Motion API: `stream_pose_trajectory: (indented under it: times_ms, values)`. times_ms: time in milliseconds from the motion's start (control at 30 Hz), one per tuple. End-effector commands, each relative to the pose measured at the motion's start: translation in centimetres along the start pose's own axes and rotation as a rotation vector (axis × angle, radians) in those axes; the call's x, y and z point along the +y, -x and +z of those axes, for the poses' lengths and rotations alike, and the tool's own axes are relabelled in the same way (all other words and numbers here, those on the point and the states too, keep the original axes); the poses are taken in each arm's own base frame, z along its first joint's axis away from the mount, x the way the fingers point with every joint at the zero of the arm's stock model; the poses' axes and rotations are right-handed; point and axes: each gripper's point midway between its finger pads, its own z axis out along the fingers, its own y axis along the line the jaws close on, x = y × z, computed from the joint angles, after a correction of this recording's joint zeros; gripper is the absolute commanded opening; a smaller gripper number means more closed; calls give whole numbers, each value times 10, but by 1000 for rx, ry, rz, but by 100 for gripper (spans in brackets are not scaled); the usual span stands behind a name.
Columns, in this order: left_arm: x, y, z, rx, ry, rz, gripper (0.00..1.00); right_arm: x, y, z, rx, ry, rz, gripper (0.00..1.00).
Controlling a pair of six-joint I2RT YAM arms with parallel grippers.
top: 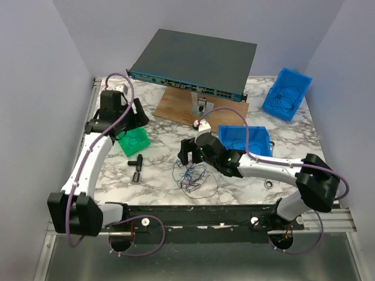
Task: Untangle the cables
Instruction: Place the cable in the bin, then untie the cable.
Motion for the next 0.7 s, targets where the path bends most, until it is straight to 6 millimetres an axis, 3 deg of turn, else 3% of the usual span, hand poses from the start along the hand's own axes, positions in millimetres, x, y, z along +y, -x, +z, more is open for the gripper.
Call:
stream_pose_trajectory:
  times_ms: [0,167,433,567,667]
  values:
    - [-56,-23,-31,-85,-166,146,80,-20,-3,-28,71,-89,-29,86]
    - [-82,-54,-44,-134,-318,202,80,-20,-7,-22,120,-95,-82,80]
    - [-91,-106,-23,-142,-443,195,71,-20,-25,1,181,-112,-99,63]
    - [-91,-116,-16,-203,-480,226,70,-14,-24,5,179,-78,-119,58]
    - [-92,-121,-21,-243,-528,276,69,-11,-19,6,160,-62,-136,47]
